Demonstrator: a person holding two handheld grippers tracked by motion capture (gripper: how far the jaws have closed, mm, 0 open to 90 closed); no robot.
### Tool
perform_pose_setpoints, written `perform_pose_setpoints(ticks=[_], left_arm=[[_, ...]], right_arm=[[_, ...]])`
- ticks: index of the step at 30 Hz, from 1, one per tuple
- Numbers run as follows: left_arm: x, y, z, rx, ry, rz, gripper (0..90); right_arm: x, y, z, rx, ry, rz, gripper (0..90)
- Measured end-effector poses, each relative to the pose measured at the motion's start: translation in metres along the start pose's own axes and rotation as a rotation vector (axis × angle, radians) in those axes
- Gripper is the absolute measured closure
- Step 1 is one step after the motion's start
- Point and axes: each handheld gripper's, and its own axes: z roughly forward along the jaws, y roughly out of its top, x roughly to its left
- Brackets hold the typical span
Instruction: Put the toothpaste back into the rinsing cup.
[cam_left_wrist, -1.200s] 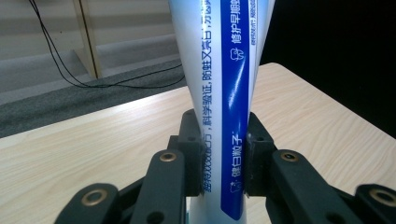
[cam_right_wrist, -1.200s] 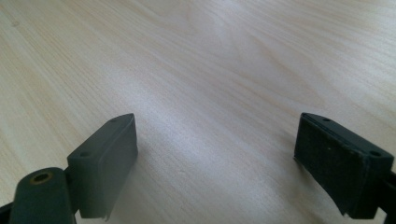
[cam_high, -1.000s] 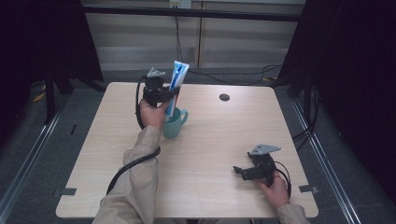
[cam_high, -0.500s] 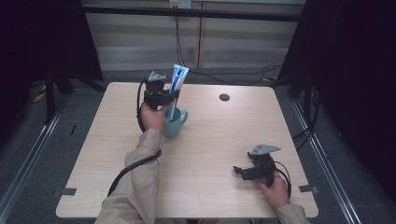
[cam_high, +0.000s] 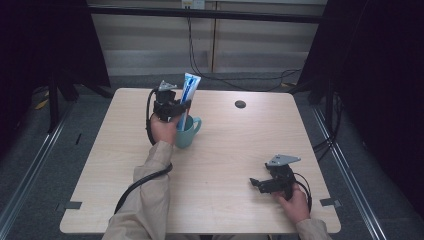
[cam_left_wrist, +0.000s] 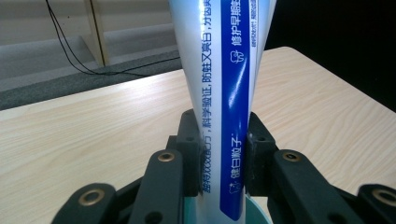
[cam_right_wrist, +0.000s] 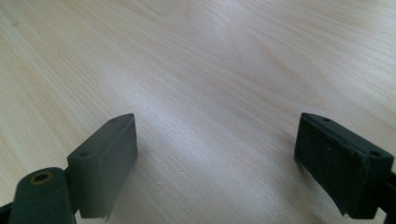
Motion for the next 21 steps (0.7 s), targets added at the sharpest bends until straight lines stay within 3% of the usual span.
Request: perform_pose_setpoints(ticks=[21], left_arm=[[-0.003,-0.011,-0.003,0.026,0.010,0.010,72.8]], right_arm=[[0.000,0.000,0.000,0.000,0.000,0.001,12.7]])
